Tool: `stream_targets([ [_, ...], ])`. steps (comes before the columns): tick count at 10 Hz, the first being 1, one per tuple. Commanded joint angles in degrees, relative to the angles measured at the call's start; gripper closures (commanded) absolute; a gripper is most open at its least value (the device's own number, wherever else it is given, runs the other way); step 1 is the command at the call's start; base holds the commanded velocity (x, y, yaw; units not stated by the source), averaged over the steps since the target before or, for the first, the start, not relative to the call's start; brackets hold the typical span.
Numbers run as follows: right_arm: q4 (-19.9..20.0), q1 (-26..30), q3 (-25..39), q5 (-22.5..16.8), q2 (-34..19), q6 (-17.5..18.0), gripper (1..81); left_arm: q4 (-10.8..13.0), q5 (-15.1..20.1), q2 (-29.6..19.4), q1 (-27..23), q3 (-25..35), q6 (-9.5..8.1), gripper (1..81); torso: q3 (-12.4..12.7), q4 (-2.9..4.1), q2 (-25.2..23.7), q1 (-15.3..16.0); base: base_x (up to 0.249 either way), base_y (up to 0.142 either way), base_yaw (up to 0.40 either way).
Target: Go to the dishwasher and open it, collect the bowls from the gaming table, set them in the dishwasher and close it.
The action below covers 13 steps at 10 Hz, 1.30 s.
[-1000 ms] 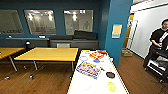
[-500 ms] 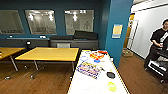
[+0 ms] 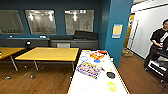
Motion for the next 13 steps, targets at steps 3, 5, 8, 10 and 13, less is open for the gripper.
stream_targets([
  [3, -0.5, 2.1, 0.5, -3.4, -0.5, -0.1, 1.0, 0.2, 2.9, -0.4, -2.2, 0.3, 0.17, 1.0, 0.0, 0.0, -0.1, -0.1, 0.079, 0.0, 0.0],
  [5, -0.5, 2.1, 0.7, -3.5, -0.5, -0.1, 1.0, 0.2, 2.9, -0.4, -2.2, 0.3, 0.17, 1.0, 0.0, 0.0, 0.0, -0.1, 0.086, 0.0, 0.0],
  [8, -0.9, 1.6, 3.4, -3.4, -1.8, -0.2, 1.0, -0.2, 2.9, -0.4, -2.2, 0.2, -0.27, 1.0, 0.0, 0.0, 0.0, 0.0, 0.028, 0.0, 0.0],
  [10, -0.9, 0.6, 10.7, -1.6, -6.9, -0.1, 1.0, -0.2, 3.1, -0.6, -2.2, 0.2, -0.36, 1.0, 0.0, 0.0, 0.0, -0.1, 0.0, 0.0, 0.0],
  [13, -0.2, 0.5, 31.5, 2.8, -22.5, 0.8, 1.0, -0.2, 3.1, -0.7, -2.2, 0.2, -0.45, 1.0, 0.0, 0.0, 0.0, -0.1, 0.0, 0.0, 0.0],
])
